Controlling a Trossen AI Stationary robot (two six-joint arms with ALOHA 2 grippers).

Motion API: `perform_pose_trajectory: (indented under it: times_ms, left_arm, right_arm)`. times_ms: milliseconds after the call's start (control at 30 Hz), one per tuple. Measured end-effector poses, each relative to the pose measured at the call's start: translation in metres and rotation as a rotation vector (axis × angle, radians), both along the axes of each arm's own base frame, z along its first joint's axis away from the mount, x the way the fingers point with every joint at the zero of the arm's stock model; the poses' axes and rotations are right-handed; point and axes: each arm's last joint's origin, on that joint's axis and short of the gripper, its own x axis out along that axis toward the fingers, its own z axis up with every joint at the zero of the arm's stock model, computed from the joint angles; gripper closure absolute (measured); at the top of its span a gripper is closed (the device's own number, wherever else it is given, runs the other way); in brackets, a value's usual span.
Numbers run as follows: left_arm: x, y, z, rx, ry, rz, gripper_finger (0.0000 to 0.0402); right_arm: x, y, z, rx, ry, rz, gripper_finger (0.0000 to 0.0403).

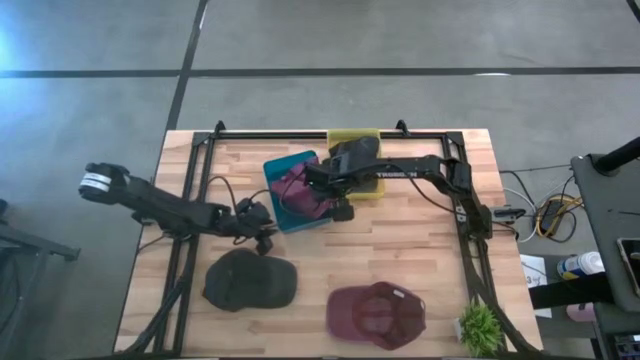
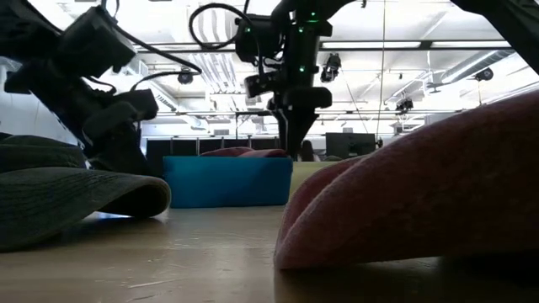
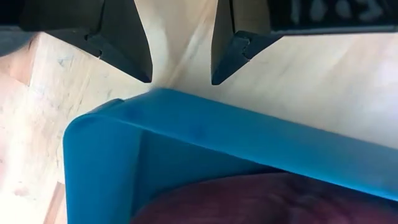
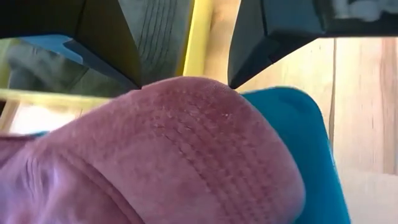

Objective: Pick & Place hat
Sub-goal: Put the red cap into the blue bin

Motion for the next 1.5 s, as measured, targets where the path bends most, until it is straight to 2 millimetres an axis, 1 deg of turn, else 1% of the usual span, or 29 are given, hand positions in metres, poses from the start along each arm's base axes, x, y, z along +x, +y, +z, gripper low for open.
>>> perform_pose_trajectory:
  times_ms: [167,300,367,533,600,700,800,900,967,1033,1167,1233,1333,1400,1500]
  left_arm:
    - [0.012,-0.002,-0.007,-0.022,-0.052,0.008,0.0243]
    - [0.020,-0.003,-0.010,-0.033,-0.102,0.007,0.0243]
    - [0.025,-0.004,-0.012,-0.036,-0.115,0.006,0.0243]
    - [0.040,-0.007,-0.013,-0.042,-0.105,-0.004,0.0243]
    - [0.048,-0.008,-0.012,-0.041,-0.104,-0.017,0.0243]
    - [0.055,-0.010,-0.011,-0.040,-0.102,-0.038,0.0243]
    - [0.058,-0.010,-0.009,-0.045,-0.105,-0.043,0.0243]
    - [0.058,-0.010,-0.003,-0.047,-0.126,-0.045,0.0243]
    - [0.057,-0.010,0.004,-0.048,-0.156,-0.047,0.0243]
    - [0.055,-0.010,0.011,-0.050,-0.175,-0.047,0.0243]
    - [0.046,-0.008,0.022,-0.037,-0.170,-0.033,0.0243]
    - [0.042,-0.007,0.024,-0.021,-0.147,-0.018,0.0243]
    - [0.034,-0.005,0.021,0.000,-0.088,0.005,0.0243]
    - [0.030,-0.004,0.019,-0.007,-0.061,0.018,0.0243]
    - [0.027,-0.004,0.018,-0.033,-0.063,0.042,0.0243]
  right_arm:
    - [0.002,0.008,0.001,0.001,-0.004,0.052,0.0199]
    - [0.003,0.016,0.001,0.069,-0.015,0.089,0.0223]
    - [0.005,0.019,0.001,0.073,-0.023,0.101,0.0233]
    - [0.012,0.022,0.002,0.086,-0.097,0.118,0.0253]
    - [0.016,0.022,0.000,0.085,-0.120,0.113,0.0260]
    - [0.019,0.021,-0.014,0.092,-0.091,0.109,0.0267]
    - [0.021,0.022,-0.026,0.100,-0.061,0.094,0.0272]
    - [0.021,0.022,-0.030,0.099,-0.045,0.081,0.0273]
    - [0.021,0.022,-0.027,0.090,-0.042,0.071,0.0271]
    - [0.022,0.022,-0.015,0.090,-0.057,0.059,0.0269]
    - [0.019,0.017,0.021,0.075,-0.110,0.050,0.0271]
    - [0.016,0.008,0.027,0.070,-0.106,0.045,0.0274]
    - [0.014,-0.004,0.022,0.076,-0.088,0.021,0.0277]
    - [0.013,-0.008,0.014,0.108,-0.081,0.014,0.0277]
    - [0.014,-0.009,-0.004,0.122,-0.054,0.017,0.0277]
